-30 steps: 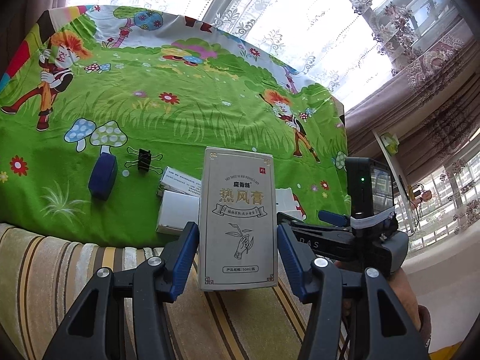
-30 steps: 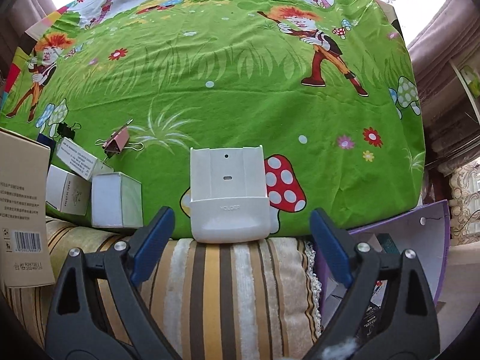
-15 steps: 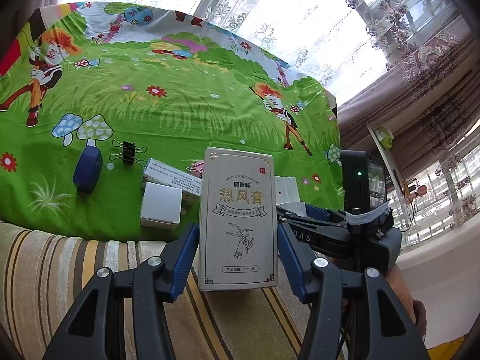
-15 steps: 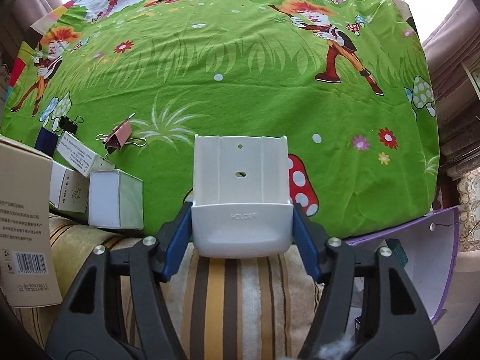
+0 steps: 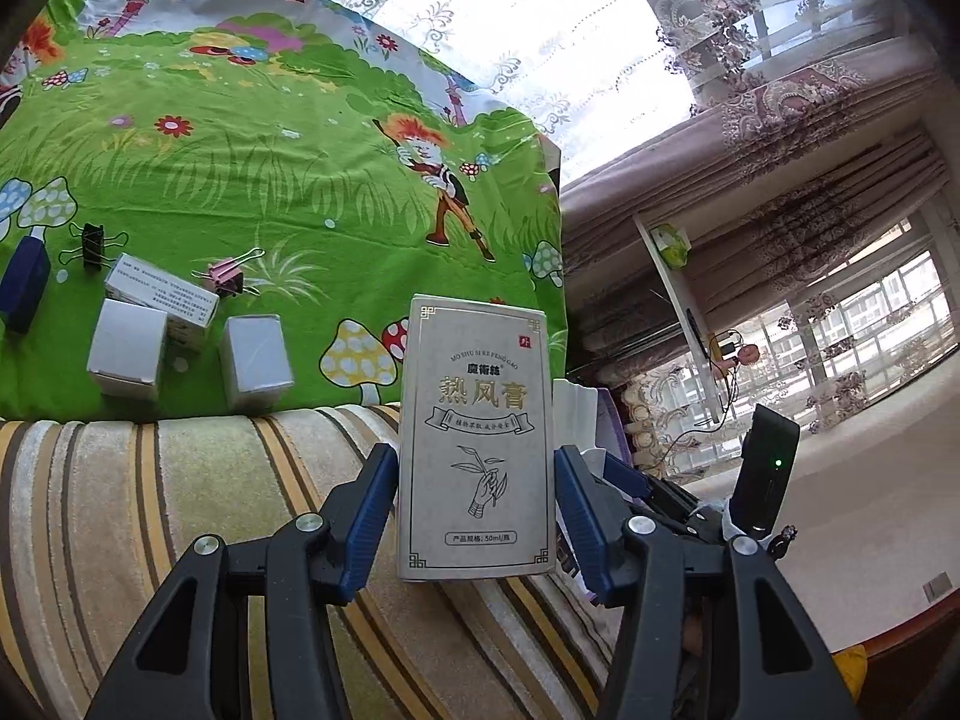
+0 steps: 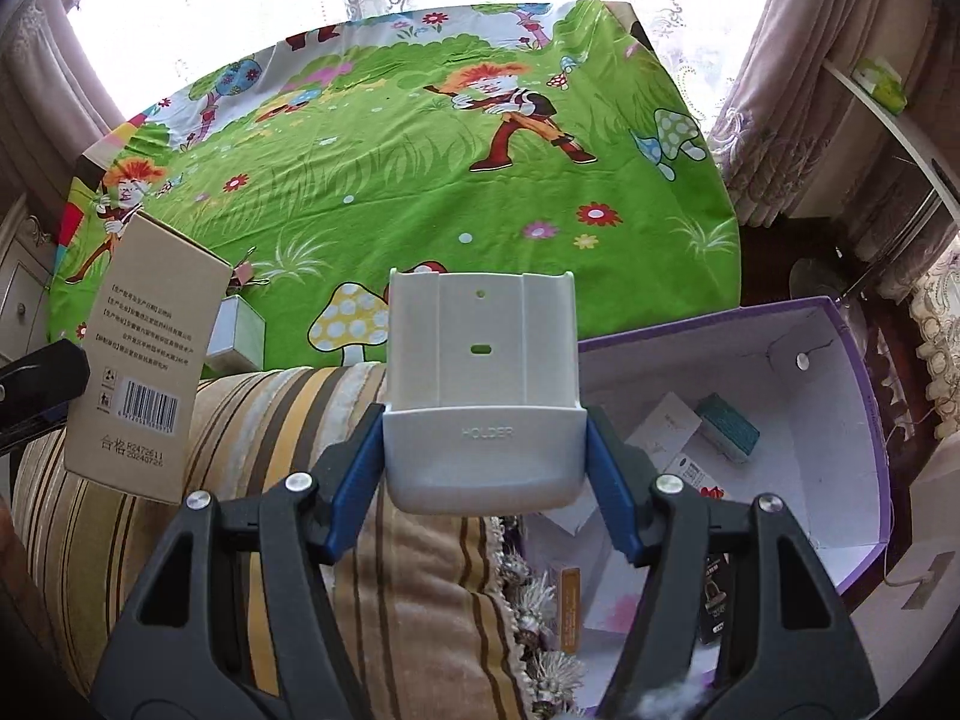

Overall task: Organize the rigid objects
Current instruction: 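Carry both held items into the storage box and open both tools, then move both tools back over the remaining boxes on the bed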

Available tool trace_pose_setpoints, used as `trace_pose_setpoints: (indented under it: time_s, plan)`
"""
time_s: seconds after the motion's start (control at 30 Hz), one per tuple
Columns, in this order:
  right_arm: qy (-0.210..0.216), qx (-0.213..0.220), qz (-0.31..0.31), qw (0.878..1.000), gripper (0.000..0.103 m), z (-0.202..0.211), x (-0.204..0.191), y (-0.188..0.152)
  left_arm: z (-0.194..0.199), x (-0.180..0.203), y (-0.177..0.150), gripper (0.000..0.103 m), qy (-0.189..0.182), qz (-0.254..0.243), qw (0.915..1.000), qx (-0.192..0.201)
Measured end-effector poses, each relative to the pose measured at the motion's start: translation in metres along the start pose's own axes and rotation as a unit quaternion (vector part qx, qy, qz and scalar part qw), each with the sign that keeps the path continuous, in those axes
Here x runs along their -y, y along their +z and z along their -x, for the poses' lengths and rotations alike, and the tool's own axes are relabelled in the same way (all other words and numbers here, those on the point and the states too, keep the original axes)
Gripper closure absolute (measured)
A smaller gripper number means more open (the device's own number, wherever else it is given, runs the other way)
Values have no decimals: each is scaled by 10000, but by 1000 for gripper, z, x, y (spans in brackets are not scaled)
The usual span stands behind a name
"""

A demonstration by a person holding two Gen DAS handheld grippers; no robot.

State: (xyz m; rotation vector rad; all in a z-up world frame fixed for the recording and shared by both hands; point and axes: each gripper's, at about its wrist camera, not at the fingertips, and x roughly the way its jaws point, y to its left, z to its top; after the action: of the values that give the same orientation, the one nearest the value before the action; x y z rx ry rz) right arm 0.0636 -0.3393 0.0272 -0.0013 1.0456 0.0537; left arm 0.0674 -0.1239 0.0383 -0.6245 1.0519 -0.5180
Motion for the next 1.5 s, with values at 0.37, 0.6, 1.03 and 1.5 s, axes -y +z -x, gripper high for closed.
trace_pose_setpoints:
  time_s: [0.37, 0.6, 1.03, 1.5]
  plan:
    - [-348, 135, -475, 9982, 35, 28, 55, -33, -46, 46, -28, 49, -698, -293, 9947, -702]
    - [-484, 150, -749, 9959, 35, 37, 79, -47, -55, 51, -35, 32, -761, -285, 9929, -869]
    - [-616, 223, -1004, 9928, 31, 48, 99, -50, -30, 64, -38, 26, -492, -1107, 9926, -16]
    - [-414, 379, -556, 9969, 31, 53, 64, -43, -2, 65, -34, 26, 270, -1723, 9839, 396]
